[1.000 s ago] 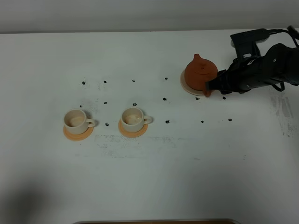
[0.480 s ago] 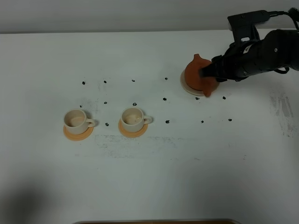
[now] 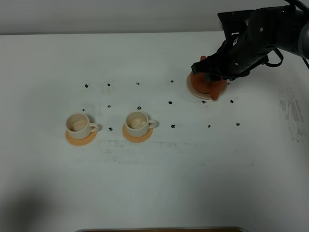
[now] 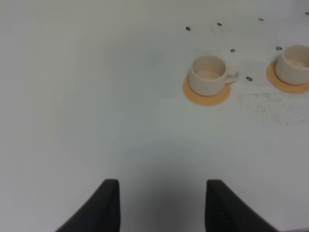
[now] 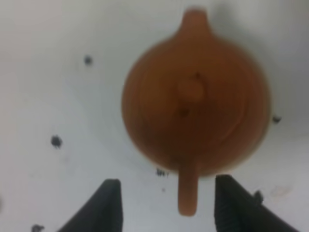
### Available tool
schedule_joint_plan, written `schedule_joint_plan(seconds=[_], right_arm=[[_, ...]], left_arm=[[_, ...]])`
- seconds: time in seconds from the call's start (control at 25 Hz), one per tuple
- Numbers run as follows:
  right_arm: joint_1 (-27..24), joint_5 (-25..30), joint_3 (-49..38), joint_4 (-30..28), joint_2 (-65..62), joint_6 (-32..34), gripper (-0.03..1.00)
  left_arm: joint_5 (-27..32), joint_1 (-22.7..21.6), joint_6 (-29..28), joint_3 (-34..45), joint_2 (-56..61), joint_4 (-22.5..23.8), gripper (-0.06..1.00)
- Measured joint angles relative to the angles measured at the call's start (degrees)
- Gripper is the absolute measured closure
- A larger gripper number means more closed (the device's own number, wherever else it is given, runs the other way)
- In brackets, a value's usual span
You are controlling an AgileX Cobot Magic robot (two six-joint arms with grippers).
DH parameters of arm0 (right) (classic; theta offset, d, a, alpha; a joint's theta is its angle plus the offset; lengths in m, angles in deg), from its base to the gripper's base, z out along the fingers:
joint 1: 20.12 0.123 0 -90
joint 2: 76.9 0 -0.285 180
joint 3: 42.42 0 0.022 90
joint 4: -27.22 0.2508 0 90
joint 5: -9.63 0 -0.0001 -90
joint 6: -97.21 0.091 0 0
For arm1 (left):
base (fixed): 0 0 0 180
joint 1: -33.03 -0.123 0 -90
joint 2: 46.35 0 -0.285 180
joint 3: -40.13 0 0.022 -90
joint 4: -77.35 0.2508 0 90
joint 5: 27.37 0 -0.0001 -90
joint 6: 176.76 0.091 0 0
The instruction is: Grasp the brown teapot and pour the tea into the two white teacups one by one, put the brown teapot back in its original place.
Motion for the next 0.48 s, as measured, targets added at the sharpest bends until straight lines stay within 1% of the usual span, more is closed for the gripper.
schedule_joint_plan(seconds=[0.12,0.24,0.48], right_arm=[[0.1,2.3,2.0,-1.8,1.0,1.7,0.51],[0.3,2.5,2.8,-3.1,1.0,2.8,0.51],[0.3,3.2,3.0,-3.1,2.2,3.0,0.51]], left_arm=[[0.0,0.0,0.0,0.0,0.0,0.0,0.51],[0.0,0.0,0.0,0.0,0.0,0.0,0.51],[0.0,0.0,0.0,0.0,0.0,0.0,0.51]])
